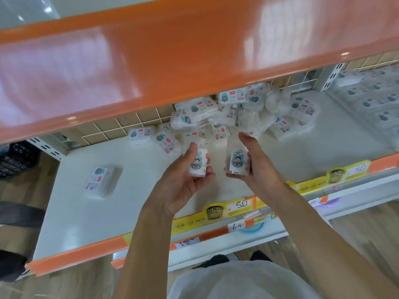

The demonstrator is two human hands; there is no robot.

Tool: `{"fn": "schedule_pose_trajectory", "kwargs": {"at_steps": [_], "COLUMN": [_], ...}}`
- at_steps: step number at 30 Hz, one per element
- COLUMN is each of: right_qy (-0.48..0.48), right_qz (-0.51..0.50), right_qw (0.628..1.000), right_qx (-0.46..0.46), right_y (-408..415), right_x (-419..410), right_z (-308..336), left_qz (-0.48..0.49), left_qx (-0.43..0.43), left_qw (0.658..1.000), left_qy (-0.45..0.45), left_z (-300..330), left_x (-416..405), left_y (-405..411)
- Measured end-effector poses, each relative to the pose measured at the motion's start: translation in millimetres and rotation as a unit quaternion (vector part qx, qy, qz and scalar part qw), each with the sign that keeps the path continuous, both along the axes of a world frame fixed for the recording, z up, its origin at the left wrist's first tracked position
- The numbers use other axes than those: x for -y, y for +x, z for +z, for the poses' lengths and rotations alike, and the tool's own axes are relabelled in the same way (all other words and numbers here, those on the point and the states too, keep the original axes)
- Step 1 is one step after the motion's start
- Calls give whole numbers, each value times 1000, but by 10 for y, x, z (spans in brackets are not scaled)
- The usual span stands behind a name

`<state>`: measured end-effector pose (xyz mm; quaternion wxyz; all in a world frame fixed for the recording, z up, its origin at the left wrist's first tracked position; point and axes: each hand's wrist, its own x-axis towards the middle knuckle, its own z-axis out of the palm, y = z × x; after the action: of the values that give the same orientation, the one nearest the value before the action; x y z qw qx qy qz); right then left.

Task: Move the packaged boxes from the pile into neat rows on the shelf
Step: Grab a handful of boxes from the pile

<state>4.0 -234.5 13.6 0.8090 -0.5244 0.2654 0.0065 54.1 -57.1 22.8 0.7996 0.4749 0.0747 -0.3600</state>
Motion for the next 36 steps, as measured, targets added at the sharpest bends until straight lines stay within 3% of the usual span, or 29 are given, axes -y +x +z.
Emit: {"fn": "schedule_pose_trajectory", "kwargs": {"at_steps": [3, 8, 14, 27, 36], "right_qy": [28, -59, -111, -138, -161], "right_qz": [-23, -55, -150, -341, -414], "right_qw": [999, 996, 982, 930, 896], "right_qx": [11, 34, 23, 4, 5], "right_y": [-80, -402, -728, -1567, -2185], "right_x": [51, 103, 91, 350, 1071], "right_z": [3, 117, 239, 228, 295], "left_qz": [-11, -51, -133, -319, -365], "left_qx": [12, 17, 92, 269, 296], "left_qw": [1000, 998, 985, 905, 879], "left_qy": [3, 19, 54, 89, 80], "left_z": [-20, -6, 5, 58, 77], "left_x": [78, 198, 304, 1023, 1977], "left_y": [32, 91, 37, -358, -800]}}
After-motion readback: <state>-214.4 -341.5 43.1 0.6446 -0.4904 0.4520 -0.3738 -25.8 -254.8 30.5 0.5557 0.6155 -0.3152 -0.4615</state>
